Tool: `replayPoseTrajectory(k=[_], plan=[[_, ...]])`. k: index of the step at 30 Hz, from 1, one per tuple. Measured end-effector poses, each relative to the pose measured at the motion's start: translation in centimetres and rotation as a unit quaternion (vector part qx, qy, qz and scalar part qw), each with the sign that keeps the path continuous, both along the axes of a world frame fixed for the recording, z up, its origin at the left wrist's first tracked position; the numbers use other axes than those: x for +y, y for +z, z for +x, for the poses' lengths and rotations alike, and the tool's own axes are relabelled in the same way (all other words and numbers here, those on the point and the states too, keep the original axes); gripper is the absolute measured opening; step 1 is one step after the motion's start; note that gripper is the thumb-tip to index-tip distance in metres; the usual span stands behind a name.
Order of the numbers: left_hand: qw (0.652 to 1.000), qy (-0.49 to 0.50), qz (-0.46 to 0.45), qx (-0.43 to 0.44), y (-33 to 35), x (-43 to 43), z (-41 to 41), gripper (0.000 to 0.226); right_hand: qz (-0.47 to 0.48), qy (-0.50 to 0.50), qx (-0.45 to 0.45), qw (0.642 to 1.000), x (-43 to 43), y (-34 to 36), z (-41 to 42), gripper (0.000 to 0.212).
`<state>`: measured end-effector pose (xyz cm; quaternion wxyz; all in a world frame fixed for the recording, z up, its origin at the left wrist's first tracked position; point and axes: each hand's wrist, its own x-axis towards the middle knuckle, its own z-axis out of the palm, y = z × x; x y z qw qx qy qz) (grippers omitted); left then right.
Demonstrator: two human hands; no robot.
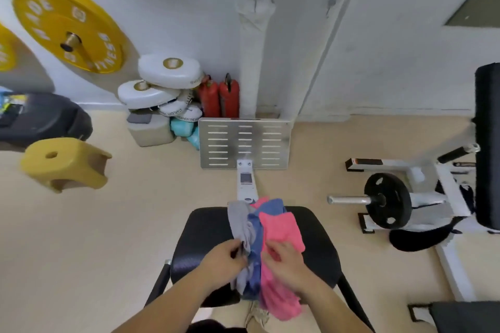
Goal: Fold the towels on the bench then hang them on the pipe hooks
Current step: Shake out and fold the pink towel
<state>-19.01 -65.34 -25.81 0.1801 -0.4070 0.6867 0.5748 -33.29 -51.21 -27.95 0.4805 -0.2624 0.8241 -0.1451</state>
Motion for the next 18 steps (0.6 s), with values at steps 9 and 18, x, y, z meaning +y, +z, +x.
replayPoseTrajectory(k=[9,18], plan=[[0.996,0.047,-0.075,0.020,0.8,1.6,0.1,0.034,0.059,-0.001,0.163,0.985,0.6,-1.4,0.3,0.043],[0.999,0.026,-0.003,0.041,0.9,0.6,2.6,0.039,-0.018,0.002,0.127,0.992,-3.6,-0.9,2.2,0.013]])
